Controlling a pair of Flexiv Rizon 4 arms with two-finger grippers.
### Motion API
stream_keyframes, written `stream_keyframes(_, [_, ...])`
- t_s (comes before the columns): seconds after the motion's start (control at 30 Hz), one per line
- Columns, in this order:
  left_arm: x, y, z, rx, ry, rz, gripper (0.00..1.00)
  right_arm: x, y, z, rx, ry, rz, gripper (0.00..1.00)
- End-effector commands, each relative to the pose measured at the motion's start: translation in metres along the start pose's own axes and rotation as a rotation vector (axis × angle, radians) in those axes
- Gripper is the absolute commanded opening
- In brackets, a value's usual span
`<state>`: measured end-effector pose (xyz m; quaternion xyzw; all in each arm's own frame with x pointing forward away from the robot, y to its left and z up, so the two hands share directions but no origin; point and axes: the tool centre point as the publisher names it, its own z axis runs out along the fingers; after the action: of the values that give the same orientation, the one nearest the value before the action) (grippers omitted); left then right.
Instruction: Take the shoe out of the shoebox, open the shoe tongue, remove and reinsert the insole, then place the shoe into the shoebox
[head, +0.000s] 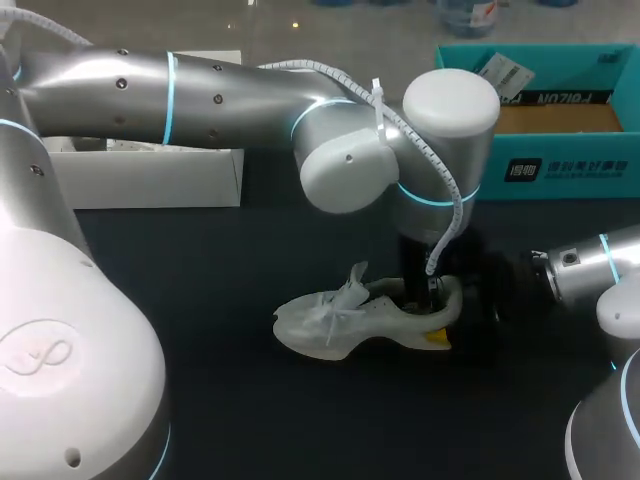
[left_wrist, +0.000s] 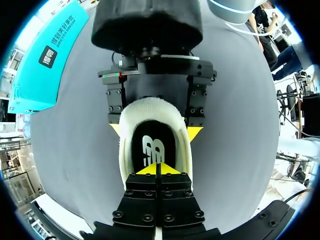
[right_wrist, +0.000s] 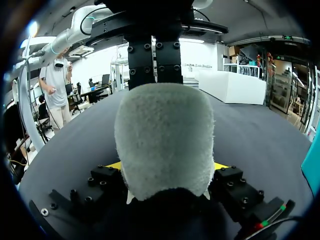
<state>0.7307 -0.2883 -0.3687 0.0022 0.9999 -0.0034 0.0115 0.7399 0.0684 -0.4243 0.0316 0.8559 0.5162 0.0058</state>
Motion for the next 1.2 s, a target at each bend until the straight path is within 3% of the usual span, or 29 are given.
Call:
stream_keyframes(0.03, [0.004, 0.014, 0.004, 0.006, 0.015, -0.002, 0.00, -0.001, -0.004, 0.002, 0.002, -0.002, 0.000, 0.00])
stream_keyframes(0.23, [0.008, 0.030, 0.011, 0.000, 0.081, -0.009, 0.00, -0.001, -0.004, 0.002, 0.002, -0.002, 0.000, 0.00])
stream_keyframes(0.5, [0.019, 0.035, 0.018, 0.003, 0.165, 0.030, 0.00, -0.001, -0.004, 0.002, 0.002, -0.002, 0.000, 0.00])
stream_keyframes(0.53, [0.021, 0.035, 0.019, 0.001, 0.171, 0.038, 0.09, -0.001, -0.004, 0.002, 0.002, -0.002, 0.000, 0.00])
stream_keyframes(0.67, [0.022, 0.033, 0.027, -0.004, 0.185, 0.048, 0.18, -0.001, -0.004, 0.002, 0.002, -0.002, 0.000, 0.00])
stream_keyframes(0.93, [0.021, 0.026, 0.047, -0.011, 0.182, 0.069, 0.22, -0.001, -0.004, 0.002, 0.002, -0.002, 0.000, 0.00])
stream_keyframes(1.07, [0.018, 0.026, 0.060, -0.029, 0.185, 0.064, 0.38, -0.001, -0.004, 0.002, 0.002, -0.002, 0.000, 0.00])
stream_keyframes(1.13, [0.016, 0.026, 0.065, -0.030, 0.172, 0.051, 0.37, -0.001, -0.004, 0.002, 0.002, -0.002, 0.000, 0.00])
stream_keyframes(1.2, [0.014, 0.024, 0.072, -0.031, 0.139, 0.037, 0.28, -0.001, -0.004, 0.002, 0.002, -0.002, 0.000, 0.00])
